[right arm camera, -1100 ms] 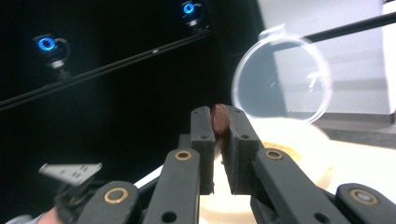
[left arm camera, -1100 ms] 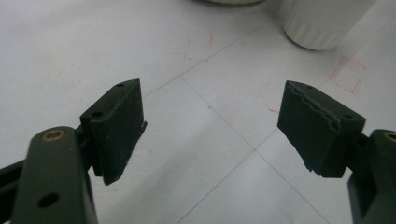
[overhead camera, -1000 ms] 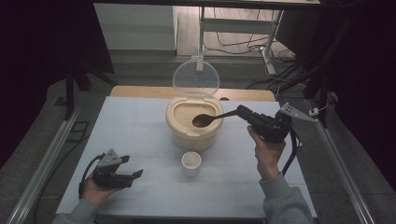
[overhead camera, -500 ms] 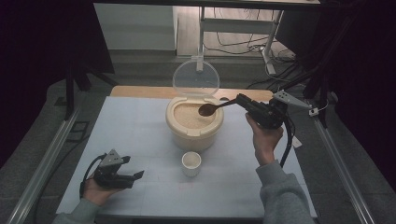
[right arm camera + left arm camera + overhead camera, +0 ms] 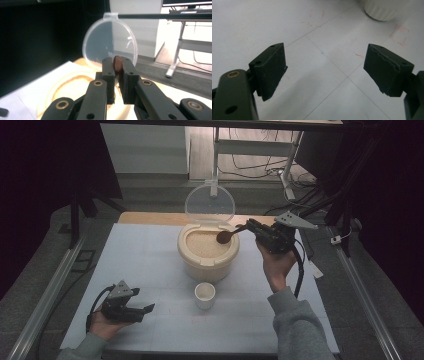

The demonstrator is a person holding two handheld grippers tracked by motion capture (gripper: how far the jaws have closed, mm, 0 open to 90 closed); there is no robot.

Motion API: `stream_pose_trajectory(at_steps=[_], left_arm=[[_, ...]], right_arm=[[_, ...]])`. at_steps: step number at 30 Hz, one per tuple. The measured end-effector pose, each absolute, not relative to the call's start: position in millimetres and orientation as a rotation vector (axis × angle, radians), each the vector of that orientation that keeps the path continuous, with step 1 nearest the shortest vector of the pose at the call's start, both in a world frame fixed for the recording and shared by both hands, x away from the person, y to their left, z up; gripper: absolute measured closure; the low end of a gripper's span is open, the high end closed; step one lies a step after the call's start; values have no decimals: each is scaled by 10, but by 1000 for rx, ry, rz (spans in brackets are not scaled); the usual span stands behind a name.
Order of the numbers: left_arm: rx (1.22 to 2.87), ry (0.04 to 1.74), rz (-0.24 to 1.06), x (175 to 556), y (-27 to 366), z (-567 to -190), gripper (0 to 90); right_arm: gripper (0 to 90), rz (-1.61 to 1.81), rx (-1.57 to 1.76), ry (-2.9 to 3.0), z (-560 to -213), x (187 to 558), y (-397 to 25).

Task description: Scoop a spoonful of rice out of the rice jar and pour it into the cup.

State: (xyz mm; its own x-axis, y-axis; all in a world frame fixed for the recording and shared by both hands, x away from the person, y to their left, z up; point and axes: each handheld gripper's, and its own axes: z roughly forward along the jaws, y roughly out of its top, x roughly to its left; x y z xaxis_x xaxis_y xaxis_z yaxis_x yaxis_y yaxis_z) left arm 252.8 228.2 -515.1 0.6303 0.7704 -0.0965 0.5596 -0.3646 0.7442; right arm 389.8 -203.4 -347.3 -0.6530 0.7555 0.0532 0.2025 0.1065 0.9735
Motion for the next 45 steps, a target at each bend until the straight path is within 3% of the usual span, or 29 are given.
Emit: stream_pose_trajectory(at_steps=[22,45], left_arm=[[2076,1041,346,2533,2276,-5161,176],[2078,1034,349,2530,2277,-5157,177]], right_arm=[[830,1857,1381,1980,-3940,4118,-2100],[834,2053,1718,1871,-4067,4197,-2264]])
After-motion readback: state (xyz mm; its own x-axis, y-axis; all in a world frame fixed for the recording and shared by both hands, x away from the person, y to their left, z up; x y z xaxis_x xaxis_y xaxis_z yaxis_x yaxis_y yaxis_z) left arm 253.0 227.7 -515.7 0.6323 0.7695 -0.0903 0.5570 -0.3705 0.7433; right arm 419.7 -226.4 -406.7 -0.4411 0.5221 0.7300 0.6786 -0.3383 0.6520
